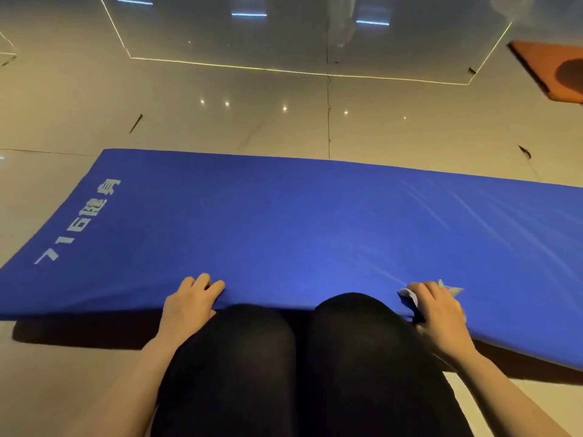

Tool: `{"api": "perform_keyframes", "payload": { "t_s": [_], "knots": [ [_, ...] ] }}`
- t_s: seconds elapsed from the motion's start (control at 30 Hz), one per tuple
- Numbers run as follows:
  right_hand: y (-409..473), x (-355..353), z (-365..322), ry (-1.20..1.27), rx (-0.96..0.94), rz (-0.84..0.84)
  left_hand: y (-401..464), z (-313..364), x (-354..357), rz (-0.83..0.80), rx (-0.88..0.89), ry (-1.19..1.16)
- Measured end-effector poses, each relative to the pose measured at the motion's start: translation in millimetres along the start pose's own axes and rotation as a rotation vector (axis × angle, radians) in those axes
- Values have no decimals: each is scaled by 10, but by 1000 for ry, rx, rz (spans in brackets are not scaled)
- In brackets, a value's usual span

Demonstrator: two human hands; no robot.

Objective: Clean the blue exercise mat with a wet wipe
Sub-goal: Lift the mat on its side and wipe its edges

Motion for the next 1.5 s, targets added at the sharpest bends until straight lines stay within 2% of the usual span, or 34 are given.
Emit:
{"api": "perform_keyframes", "payload": {
  "t_s": [0.13,0.2,0.27,0.37,0.47,0.57,0.67,0.77,0.9,1.03,1.1,1.17,1.27,1.37,1.5],
  "knots": [
    [221,-328,-47,86,-15,103,141,-108,-364,-6,-46,-79],
    [368,-598,-98,150,-7,201,209,-127,-651,94,-35,-106],
    [490,-866,-132,209,24,302,296,-120,-909,164,-4,-52],
    [611,-1096,-189,207,-16,343,416,-131,-1099,200,42,31],
    [590,-861,-202,139,-98,280,506,-178,-785,104,36,35],
    [422,-191,-76,27,-136,127,539,-96,-180,-63,91,11],
    [228,395,207,28,-7,-22,431,86,340,-158,199,19],
    [125,567,350,88,181,-112,362,208,551,-185,265,-13],
    [314,283,289,100,151,-68,366,115,418,-67,267,-54],
    [584,-455,125,234,82,177,481,119,-31,140,323,-99],
    [708,-854,-50,331,-8,280,559,68,-313,241,300,-126],
    [744,-1076,-166,325,-28,366,595,16,-476,273,241,-194],
    [726,-997,-108,253,-50,383,576,76,-478,198,221,-187],
    [718,-478,88,227,-55,265,649,131,-183,73,225,-149],
    [613,398,519,166,122,75,787,324,457,-103,316,-106]
  ]
}}
Point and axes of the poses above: each hand's wrist, its own y-axis towards the middle knuckle, its own x-axis out of the palm, z = x × y, the point moved 4 cm from there along y, towards the middle knuckle, and after that the axes turned 3 degrees about x, right-handed, at the moved point
